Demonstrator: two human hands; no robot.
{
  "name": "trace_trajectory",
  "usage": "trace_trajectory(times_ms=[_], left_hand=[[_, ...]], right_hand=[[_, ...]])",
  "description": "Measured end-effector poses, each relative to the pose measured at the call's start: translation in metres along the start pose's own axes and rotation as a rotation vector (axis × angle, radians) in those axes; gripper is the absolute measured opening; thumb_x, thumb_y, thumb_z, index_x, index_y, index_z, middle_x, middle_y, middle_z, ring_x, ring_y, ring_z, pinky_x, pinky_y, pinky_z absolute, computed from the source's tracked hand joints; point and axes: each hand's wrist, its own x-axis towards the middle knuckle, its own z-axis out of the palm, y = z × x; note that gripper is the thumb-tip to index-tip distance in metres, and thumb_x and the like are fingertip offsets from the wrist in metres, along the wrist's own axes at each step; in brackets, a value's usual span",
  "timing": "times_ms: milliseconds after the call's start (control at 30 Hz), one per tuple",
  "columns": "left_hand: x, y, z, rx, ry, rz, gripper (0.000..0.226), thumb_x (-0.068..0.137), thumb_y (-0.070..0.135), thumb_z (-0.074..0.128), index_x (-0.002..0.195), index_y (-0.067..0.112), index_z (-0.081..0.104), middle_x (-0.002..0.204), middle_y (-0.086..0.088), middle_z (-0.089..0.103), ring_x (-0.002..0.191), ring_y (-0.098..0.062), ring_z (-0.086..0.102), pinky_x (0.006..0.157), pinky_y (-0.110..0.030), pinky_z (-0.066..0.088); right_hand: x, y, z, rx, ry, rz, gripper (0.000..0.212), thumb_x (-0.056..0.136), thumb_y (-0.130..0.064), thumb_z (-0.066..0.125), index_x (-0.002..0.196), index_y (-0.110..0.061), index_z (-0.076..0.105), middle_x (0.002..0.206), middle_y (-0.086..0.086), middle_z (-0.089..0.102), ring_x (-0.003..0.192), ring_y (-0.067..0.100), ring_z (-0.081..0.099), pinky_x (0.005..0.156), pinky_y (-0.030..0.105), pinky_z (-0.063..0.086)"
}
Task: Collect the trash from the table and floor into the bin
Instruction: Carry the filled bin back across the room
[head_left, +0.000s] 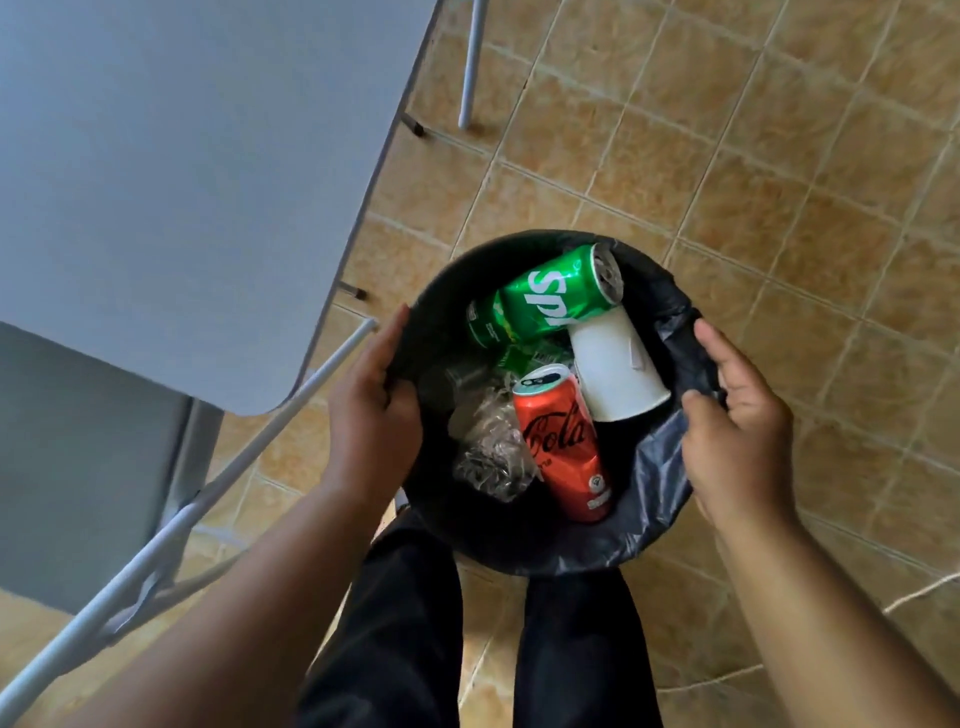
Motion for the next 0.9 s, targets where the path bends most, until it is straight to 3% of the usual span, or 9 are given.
trace_trajectory(times_ms=[67, 167, 267, 367, 433, 567, 667, 800, 900], left_hand=[[0.027, -0.031, 0.019, -0.015, 0.002, -0.002, 0.074, 0.074, 0.001, 0.038, 0.142, 0.024, 0.052, 0.135, -0.001, 0.062, 0.129, -0.015, 0.053, 0.108, -0.041, 0.046], [0.063, -0.063, 0.036, -0.015, 0.034, -0.066, 0.073, 0.076, -0.002, 0.039, 0.141, 0.029, 0.053, 0.132, 0.000, 0.063, 0.124, -0.012, 0.056, 0.106, -0.038, 0.048], [0.096, -0.088, 0.045, 0.033, 0.057, 0.007, 0.074, 0.070, 0.001, 0.039, 0.138, 0.024, 0.056, 0.123, -0.008, 0.069, 0.117, -0.023, 0.062, 0.097, -0.045, 0.053], [0.124, -0.105, 0.050, 0.068, 0.072, 0.045, 0.072, 0.065, 0.006, 0.037, 0.133, 0.016, 0.058, 0.119, -0.018, 0.067, 0.114, -0.033, 0.061, 0.094, -0.050, 0.052], [0.138, -0.113, 0.054, 0.091, 0.089, 0.057, 0.072, 0.064, 0.009, 0.036, 0.132, 0.016, 0.058, 0.118, -0.019, 0.066, 0.113, -0.034, 0.060, 0.094, -0.050, 0.051], [0.162, -0.120, 0.058, 0.005, 0.124, 0.028, 0.076, 0.069, 0.001, 0.039, 0.140, 0.023, 0.056, 0.130, -0.004, 0.066, 0.127, -0.019, 0.057, 0.106, -0.041, 0.048], [0.175, -0.124, 0.058, 0.031, 0.111, 0.036, 0.076, 0.069, 0.002, 0.038, 0.140, 0.023, 0.055, 0.131, -0.005, 0.066, 0.128, -0.021, 0.056, 0.105, -0.043, 0.047], [0.185, -0.133, 0.057, 0.078, 0.088, 0.050, 0.074, 0.069, 0.003, 0.037, 0.137, 0.024, 0.056, 0.127, -0.010, 0.066, 0.125, -0.028, 0.057, 0.102, -0.049, 0.049], [0.187, -0.140, 0.058, 0.137, 0.076, 0.059, 0.071, 0.073, 0.002, 0.037, 0.139, 0.024, 0.055, 0.126, -0.009, 0.067, 0.123, -0.027, 0.058, 0.102, -0.046, 0.049]], right_hand=[[0.024, 0.023, 0.031, 0.008, 0.002, -0.024, 0.073, 0.087, 0.005, 0.047, 0.126, -0.055, 0.054, 0.132, -0.015, 0.062, 0.086, 0.002, 0.064, 0.080, 0.029, 0.052], [0.057, 0.045, 0.069, 0.033, -0.010, -0.028, 0.070, 0.086, 0.005, 0.045, 0.131, -0.047, 0.055, 0.136, -0.015, 0.058, 0.077, 0.005, 0.064, 0.068, 0.029, 0.053], [0.087, 0.056, 0.100, 0.028, -0.022, -0.041, 0.069, 0.086, 0.006, 0.042, 0.136, -0.039, 0.055, 0.139, -0.014, 0.056, 0.075, -0.005, 0.061, 0.067, 0.025, 0.051], [0.115, 0.062, 0.127, 0.039, -0.043, -0.047, 0.068, 0.084, 0.007, 0.040, 0.138, -0.030, 0.054, 0.137, -0.012, 0.058, 0.116, -0.002, 0.059, 0.102, 0.026, 0.048], [0.131, 0.066, 0.141, 0.028, -0.062, -0.033, 0.069, 0.082, 0.008, 0.039, 0.139, -0.028, 0.054, 0.137, -0.010, 0.059, 0.124, 0.002, 0.055, 0.108, 0.029, 0.044], [0.149, 0.067, 0.160, 0.015, -0.080, -0.052, 0.073, 0.079, 0.008, 0.036, 0.141, -0.026, 0.053, 0.137, -0.008, 0.059, 0.126, 0.005, 0.055, 0.109, 0.034, 0.044], [0.156, 0.065, 0.170, -0.016, -0.077, -0.048, 0.073, 0.081, 0.006, 0.037, 0.141, -0.033, 0.051, 0.137, -0.008, 0.059, 0.122, 0.005, 0.057, 0.106, 0.031, 0.046], [0.159, 0.064, 0.175, -0.096, -0.127, -0.074, 0.073, 0.085, 0.004, 0.039, 0.144, -0.039, 0.045, 0.141, -0.007, 0.056, 0.085, 0.000, 0.066, 0.090, 0.028, 0.054], [0.158, 0.066, 0.180, -0.142, -0.133, -0.126, 0.072, 0.086, 0.005, 0.039, 0.146, -0.033, 0.044, 0.142, -0.004, 0.055, 0.099, 0.014, 0.061, 0.088, 0.032, 0.052]])
